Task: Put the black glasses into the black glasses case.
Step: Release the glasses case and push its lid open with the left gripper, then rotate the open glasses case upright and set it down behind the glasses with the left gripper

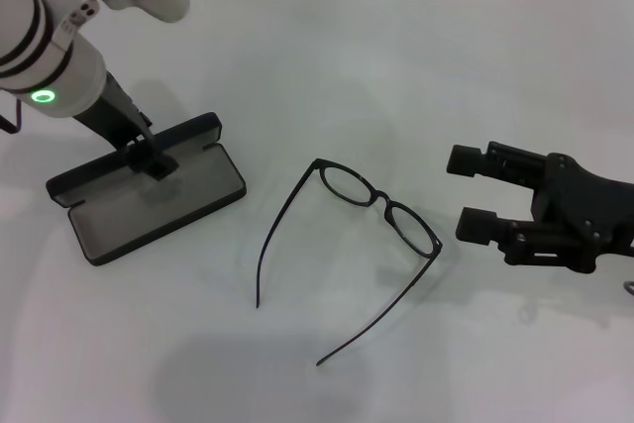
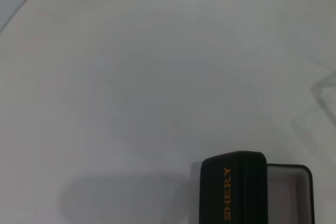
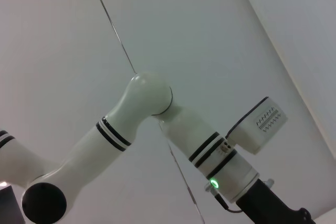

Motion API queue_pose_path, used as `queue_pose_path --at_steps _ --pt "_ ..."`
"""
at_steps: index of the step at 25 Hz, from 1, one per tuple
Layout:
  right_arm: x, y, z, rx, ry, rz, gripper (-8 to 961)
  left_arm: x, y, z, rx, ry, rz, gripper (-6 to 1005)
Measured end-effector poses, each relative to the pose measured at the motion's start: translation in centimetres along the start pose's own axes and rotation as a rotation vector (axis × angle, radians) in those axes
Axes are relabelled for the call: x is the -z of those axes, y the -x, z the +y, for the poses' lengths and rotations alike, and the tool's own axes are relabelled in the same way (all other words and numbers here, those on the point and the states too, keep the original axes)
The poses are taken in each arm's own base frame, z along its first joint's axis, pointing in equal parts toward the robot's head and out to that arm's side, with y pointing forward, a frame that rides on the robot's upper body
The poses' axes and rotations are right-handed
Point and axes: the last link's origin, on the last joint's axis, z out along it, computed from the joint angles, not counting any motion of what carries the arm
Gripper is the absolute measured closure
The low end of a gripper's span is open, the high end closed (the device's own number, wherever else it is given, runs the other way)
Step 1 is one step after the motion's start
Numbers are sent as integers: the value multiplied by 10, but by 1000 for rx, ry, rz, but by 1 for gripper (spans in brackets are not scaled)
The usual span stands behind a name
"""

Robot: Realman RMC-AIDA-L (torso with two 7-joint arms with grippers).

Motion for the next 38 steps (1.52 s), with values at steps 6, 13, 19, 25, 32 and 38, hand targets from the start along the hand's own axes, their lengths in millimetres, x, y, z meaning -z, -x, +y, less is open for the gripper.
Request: queue_pose_path --at_steps 6,13,19,25,32,38 --pt "2 -1 0 0 -9 -1 84 1 1 0 0 9 -12 454" --pt "3 -1 0 6 -10 -3 84 5 2 2 -8 6 -15 716" --pt "2 -4 7 12 31 -3 84 19 -9 0 -33 -39 35 746" --pt "-7 -5 27 29 225 51 85 38 -36 2 -123 -118 117 784" --pt "-20 -11 33 7 290 82 158 33 -85 29 -332 -156 170 788" --pt "-22 -14 33 3 283 84 180 15 -112 54 -465 -178 215 790"
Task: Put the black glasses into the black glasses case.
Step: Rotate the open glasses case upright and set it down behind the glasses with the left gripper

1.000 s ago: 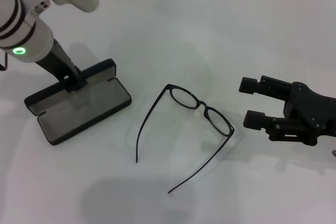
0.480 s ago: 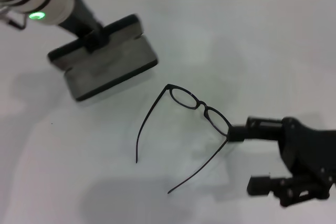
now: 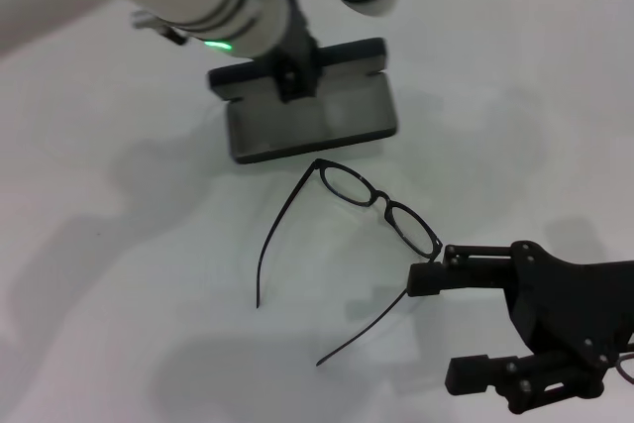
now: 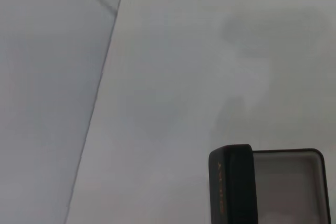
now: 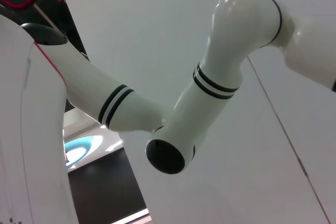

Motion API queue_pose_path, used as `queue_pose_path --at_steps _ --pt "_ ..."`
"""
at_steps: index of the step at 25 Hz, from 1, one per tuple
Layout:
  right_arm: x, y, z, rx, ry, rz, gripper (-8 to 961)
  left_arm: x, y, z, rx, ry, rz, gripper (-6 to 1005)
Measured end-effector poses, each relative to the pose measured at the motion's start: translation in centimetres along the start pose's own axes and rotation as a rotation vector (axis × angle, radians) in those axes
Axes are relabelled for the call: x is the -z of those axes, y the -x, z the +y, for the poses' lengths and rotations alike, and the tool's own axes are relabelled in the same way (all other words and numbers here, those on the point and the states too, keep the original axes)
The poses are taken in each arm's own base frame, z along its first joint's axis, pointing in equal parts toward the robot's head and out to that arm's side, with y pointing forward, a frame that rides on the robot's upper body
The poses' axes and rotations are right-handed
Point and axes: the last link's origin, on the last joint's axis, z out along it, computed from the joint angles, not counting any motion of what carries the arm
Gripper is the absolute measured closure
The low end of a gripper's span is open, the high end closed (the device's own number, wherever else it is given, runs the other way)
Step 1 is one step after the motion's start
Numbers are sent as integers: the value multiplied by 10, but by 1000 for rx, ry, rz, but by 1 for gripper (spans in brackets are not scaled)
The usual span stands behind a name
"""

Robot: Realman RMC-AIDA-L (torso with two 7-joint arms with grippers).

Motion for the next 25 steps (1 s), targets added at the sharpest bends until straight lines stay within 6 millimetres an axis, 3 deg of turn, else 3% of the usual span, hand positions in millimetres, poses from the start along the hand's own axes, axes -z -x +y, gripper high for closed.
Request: queue_pose_path --at_steps 8,13,25 --pt "2 -3 -1 -3 -26 -4 175 -25 -26 2 -71 -18 23 791" --pt "2 -3 -3 -2 -45 1 181 -40 -28 8 -118 13 -21 791" --pt "2 -3 -7 5 -65 7 195 -47 -30 19 -198 27 -44 792"
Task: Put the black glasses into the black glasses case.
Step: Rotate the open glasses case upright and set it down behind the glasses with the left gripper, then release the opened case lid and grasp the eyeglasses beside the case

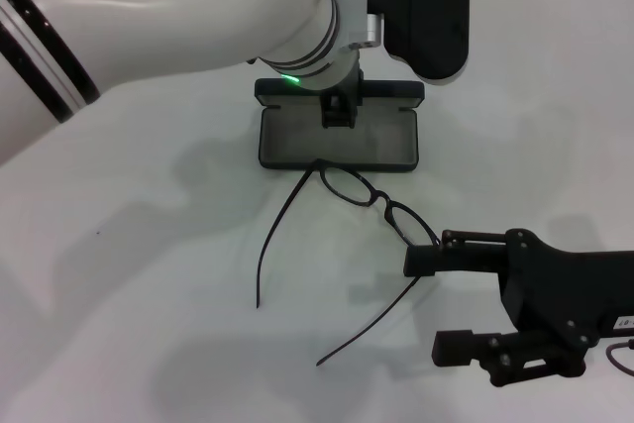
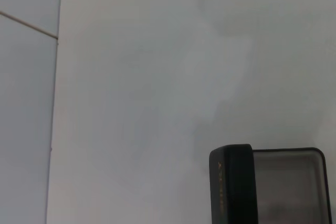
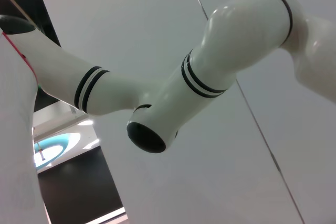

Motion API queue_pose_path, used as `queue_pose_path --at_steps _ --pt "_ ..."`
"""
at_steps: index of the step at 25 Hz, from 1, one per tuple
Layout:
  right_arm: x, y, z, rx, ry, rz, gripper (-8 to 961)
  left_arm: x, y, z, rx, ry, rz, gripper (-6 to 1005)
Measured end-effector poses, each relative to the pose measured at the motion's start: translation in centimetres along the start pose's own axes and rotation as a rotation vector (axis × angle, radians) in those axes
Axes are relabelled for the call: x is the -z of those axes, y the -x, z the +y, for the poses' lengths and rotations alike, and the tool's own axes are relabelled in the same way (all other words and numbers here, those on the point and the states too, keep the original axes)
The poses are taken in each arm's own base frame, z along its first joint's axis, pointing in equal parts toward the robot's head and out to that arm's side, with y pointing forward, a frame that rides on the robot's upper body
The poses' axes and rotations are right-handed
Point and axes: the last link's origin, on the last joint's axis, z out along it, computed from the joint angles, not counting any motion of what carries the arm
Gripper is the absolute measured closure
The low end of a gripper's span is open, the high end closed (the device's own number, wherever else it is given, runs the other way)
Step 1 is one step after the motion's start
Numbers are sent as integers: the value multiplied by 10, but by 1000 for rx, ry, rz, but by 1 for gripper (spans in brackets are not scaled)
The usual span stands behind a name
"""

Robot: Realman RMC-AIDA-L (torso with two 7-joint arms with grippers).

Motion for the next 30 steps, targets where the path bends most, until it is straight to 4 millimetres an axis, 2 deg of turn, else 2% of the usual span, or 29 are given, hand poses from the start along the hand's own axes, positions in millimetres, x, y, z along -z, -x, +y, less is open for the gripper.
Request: queue_pose_path --at_steps 17,20,24,27,28,30 --pt "4 -1 2 -5 -13 -15 215 -3 0 0 -5 -10 16 736" --pt "5 -2 2 -8 -22 -15 219 2 -4 -1 -7 -18 29 688" --pt "13 0 -5 -22 -85 -18 224 21 -10 -2 0 -28 63 609" --pt "23 5 -16 -50 -161 -3 227 44 -13 -5 28 -62 116 539" --pt "34 15 -28 -77 -220 36 228 51 -12 -7 44 -79 136 515" --pt "39 24 -34 -82 -231 68 231 74 -9 -13 114 -143 209 518"
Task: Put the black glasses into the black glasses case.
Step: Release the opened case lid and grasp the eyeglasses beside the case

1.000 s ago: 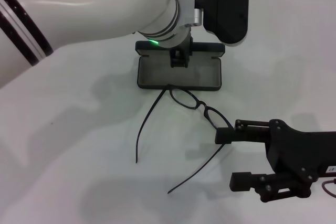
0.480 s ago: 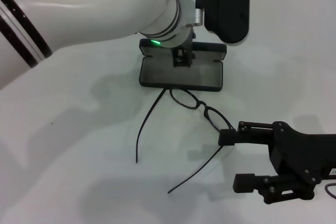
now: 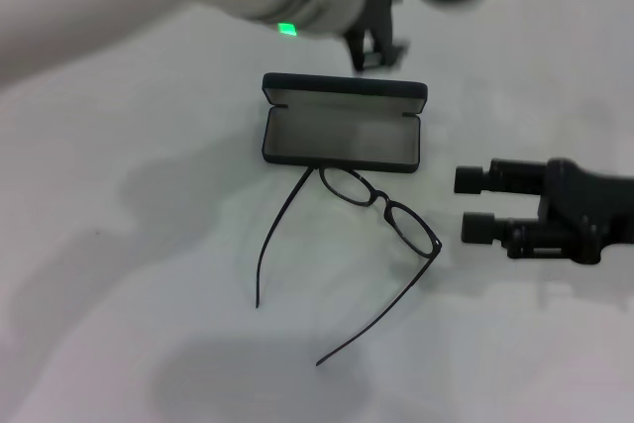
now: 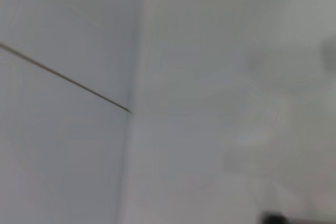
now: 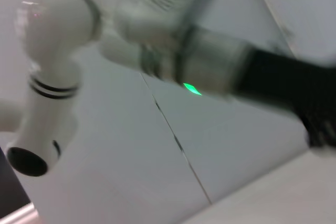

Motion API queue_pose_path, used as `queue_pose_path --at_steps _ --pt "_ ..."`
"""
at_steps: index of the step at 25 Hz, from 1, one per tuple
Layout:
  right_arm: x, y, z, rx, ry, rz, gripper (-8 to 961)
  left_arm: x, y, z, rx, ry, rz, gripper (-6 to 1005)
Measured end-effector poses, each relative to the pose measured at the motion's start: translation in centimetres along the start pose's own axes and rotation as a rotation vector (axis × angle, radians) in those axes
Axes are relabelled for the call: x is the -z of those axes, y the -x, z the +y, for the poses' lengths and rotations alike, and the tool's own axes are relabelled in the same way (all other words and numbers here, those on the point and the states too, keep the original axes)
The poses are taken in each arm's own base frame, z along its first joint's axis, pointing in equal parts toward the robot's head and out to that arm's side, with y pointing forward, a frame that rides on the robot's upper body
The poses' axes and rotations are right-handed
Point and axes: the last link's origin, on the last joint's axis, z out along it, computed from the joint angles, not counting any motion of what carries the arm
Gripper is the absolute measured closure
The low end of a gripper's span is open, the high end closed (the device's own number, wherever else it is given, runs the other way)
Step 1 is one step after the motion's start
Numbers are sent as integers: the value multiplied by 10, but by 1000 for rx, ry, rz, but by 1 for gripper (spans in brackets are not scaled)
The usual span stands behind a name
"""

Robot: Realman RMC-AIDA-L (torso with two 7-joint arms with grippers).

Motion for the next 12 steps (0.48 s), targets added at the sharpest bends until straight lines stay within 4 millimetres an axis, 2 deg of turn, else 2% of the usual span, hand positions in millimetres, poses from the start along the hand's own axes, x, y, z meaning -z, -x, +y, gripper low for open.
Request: queue_pose_path --at_steps 4,8,9,11,12 --pt "0 24 -18 17 -26 93 269 36 2 -15 178 -81 159 524" --pt "-8 42 -45 51 -122 222 318 64 19 -22 399 -27 371 530" --pt "-13 48 -50 54 -136 265 330 73 36 -22 472 7 467 578" --pt "-24 57 -59 62 -149 345 355 78 44 -21 502 21 522 675" --pt "-27 60 -62 65 -155 377 367 80 59 -19 546 32 571 724"
